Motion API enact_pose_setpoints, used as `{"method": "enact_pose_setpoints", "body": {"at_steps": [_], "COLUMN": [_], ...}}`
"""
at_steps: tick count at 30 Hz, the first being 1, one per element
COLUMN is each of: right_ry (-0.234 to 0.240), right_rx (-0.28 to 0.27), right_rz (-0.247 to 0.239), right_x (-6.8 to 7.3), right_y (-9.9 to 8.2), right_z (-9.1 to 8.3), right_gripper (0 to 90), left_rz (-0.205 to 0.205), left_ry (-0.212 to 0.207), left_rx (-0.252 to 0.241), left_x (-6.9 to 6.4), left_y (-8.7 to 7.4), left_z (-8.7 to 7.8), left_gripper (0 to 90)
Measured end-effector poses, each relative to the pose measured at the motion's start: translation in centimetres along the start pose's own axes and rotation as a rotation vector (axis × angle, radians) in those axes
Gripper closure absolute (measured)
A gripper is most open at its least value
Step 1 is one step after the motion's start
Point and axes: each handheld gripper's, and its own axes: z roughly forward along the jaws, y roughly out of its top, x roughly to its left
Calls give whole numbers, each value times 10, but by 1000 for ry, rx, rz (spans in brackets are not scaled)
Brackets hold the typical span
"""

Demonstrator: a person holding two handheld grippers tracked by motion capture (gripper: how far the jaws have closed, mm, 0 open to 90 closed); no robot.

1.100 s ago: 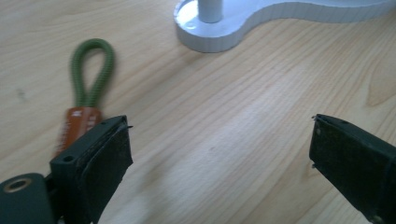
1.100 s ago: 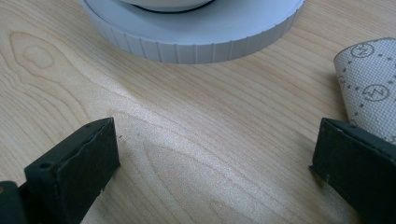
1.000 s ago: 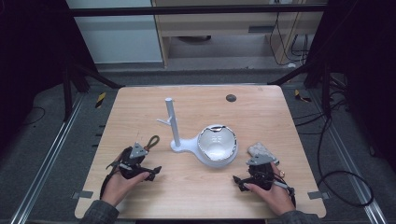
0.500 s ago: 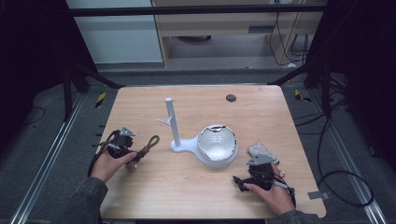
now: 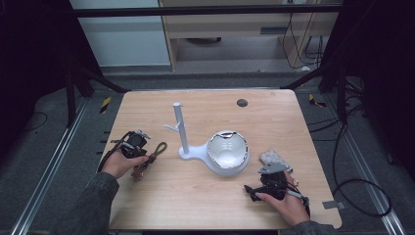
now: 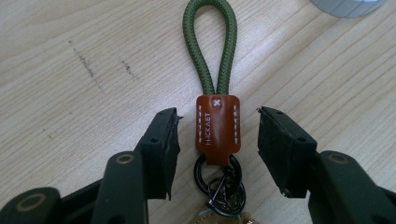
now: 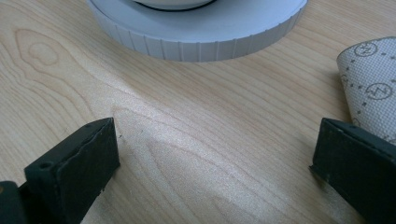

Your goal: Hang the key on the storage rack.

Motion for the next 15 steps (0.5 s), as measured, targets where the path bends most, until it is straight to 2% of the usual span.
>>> {"method": "enact_pose_setpoints", "body": {"at_steps": [6, 7, 15], "right_ry": [0, 0, 0], "right_rx": [0, 0, 0], "right_rz": [0, 0, 0], "right_x": [0, 0, 0], "right_y": [0, 0, 0], "right_z": [0, 0, 0], "right_gripper": [5, 4, 4], "left_rz": [-7, 2, -4], "left_ry": [-4, -5, -4], "left_rx": [24, 34, 40], "left_x": [2, 3, 5], "left_y": [2, 2, 2], "left_z": [4, 5, 7], "left_gripper": [527, 533, 550]}}
